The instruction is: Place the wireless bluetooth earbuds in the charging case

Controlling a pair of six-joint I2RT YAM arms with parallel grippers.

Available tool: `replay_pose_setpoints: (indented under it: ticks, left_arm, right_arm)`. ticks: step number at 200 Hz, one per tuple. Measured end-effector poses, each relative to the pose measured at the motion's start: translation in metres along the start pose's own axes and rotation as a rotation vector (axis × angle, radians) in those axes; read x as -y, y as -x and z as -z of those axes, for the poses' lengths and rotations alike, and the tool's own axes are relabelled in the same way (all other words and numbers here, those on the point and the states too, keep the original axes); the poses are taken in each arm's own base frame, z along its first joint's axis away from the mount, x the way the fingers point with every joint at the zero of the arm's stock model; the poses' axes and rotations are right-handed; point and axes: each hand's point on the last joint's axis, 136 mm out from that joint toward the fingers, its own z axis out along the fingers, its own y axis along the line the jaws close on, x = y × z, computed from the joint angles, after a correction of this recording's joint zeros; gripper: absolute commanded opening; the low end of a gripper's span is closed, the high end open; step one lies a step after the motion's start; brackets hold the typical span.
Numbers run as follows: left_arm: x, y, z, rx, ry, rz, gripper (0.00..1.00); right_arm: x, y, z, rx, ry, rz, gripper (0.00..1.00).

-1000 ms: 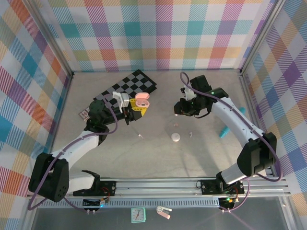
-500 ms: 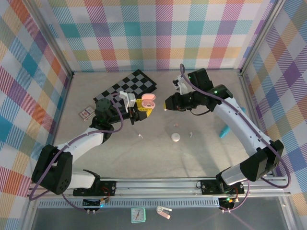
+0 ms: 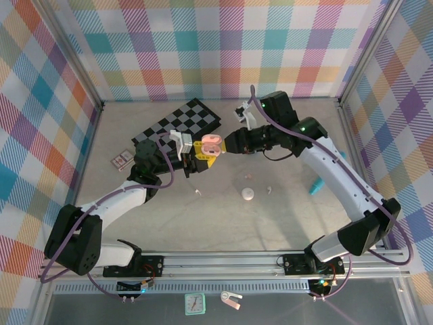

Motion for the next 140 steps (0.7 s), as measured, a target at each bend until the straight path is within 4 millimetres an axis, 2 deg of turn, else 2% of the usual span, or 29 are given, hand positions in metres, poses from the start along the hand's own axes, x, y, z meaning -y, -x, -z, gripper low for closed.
replay_pose_setpoints:
  ticks: [140]
  left_arm:
    - [0.007,0.005,-0.002,0.001,-0.041,-0.012,0.30]
  right_arm:
    - [0.002,0.006,-0.018,-0.016,0.033,0.006,0.21]
